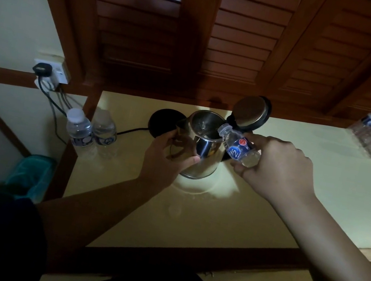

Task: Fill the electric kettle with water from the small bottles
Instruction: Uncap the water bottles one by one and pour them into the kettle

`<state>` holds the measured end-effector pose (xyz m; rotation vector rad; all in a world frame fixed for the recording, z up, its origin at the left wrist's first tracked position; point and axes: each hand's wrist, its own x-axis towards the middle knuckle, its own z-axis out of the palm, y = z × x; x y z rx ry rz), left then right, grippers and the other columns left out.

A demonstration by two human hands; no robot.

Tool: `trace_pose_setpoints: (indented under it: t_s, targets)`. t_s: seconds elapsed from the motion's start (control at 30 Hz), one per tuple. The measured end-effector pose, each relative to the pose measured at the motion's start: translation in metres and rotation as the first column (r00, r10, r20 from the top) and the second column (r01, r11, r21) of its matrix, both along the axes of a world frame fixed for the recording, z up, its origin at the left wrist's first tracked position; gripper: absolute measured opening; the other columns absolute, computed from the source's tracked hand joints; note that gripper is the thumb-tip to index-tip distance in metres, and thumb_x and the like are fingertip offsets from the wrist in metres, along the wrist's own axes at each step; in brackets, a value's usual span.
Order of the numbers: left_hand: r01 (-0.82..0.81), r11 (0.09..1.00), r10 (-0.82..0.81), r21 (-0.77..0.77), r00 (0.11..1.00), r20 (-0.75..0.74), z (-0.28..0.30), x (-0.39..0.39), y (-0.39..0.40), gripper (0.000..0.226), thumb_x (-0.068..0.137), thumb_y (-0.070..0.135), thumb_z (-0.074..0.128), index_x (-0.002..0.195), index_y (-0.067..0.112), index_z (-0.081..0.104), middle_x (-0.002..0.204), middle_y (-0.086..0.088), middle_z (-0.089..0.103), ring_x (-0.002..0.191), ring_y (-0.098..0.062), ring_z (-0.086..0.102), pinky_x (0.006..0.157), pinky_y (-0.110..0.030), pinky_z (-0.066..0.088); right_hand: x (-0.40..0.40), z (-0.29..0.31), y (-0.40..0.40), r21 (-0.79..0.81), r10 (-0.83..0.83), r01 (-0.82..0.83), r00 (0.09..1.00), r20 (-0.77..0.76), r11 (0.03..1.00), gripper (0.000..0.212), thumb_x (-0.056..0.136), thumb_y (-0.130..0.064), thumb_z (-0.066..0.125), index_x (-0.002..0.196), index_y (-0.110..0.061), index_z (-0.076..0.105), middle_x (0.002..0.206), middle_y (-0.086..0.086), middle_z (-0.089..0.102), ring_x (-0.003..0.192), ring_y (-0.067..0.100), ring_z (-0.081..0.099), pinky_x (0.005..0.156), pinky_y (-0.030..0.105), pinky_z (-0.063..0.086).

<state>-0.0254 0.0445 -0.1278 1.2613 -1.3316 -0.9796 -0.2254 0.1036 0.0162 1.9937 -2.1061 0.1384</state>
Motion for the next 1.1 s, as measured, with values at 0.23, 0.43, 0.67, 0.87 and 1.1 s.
trace_pose_setpoints:
  t_s: [0.23, 0.43, 0.67, 0.87, 1.1]
  targets:
    - [0.004, 1.0, -0.004, -0.004, 1.0, 0.004, -0.003, 0.001, -0.001, 0.055, 0.066, 0.042, 0.093, 0.115, 0.04, 0.067, 0.116, 0.016, 0.07, 0.113, -0.004, 0.065, 0.095, -0.043, 0.06, -0.003, -0.005, 0.001, -0.05, 0.013, -0.013, 1.0, -0.003, 0.999, 0.057, 0.075, -0.064, 0.077, 0.124, -0.039, 0.061, 0.099, -0.004, 0.076, 0.087, 0.033, 0.072, 0.062, 0.03, 0.039]
    - [0.016, 1.0, -0.015, -0.016, 1.0, 0.012, -0.001, 0.002, -0.002, 0.05, 0.068, 0.039, 0.093, 0.111, 0.043, 0.068, 0.114, 0.017, 0.071, 0.112, -0.006, 0.066, 0.097, -0.045, 0.059, -0.002, 0.009, -0.002, -0.056, 0.028, -0.029, 1.0, -0.01, 0.998, 0.052, 0.072, -0.056, 0.08, 0.113, -0.035, 0.057, 0.091, 0.0, 0.075, 0.082, 0.038, 0.07, 0.061, 0.031, 0.036]
    - [0.034, 0.999, -0.032, -0.042, 0.998, 0.048, -0.003, 0.004, -0.001, 0.055, 0.071, 0.038, 0.092, 0.119, 0.033, 0.066, 0.117, 0.014, 0.07, 0.114, -0.005, 0.064, 0.098, -0.042, 0.058, 0.006, 0.024, -0.006, -0.02, 0.036, -0.038, 0.996, -0.082, 0.999, 0.051, 0.073, -0.053, 0.081, 0.119, -0.037, 0.065, 0.076, 0.003, 0.054, 0.083, 0.039, 0.067, 0.064, 0.031, 0.035]
    - [0.018, 1.0, -0.017, -0.022, 0.999, 0.043, -0.006, 0.004, -0.002, 0.069, 0.068, 0.045, 0.091, 0.129, 0.029, 0.063, 0.123, 0.013, 0.068, 0.117, -0.004, 0.064, 0.099, -0.041, 0.058, 0.009, 0.029, -0.014, -0.069, 0.12, -0.132, 0.98, -0.158, 0.989, 0.045, 0.077, -0.045, 0.079, 0.12, -0.036, 0.07, 0.087, 0.005, 0.071, 0.088, 0.035, 0.069, 0.077, 0.037, 0.046]
    - [0.036, 0.999, -0.036, -0.021, 0.999, -0.011, -0.002, 0.004, 0.001, 0.057, 0.071, 0.035, 0.092, 0.121, 0.038, 0.064, 0.123, 0.014, 0.067, 0.118, -0.005, 0.063, 0.099, -0.042, 0.059, 0.012, 0.034, -0.025, -0.069, 0.153, -0.164, 0.978, -0.144, 0.984, 0.042, 0.079, -0.045, 0.077, 0.121, -0.04, 0.072, 0.114, 0.002, 0.062, 0.098, 0.033, 0.066, 0.08, 0.038, 0.042]
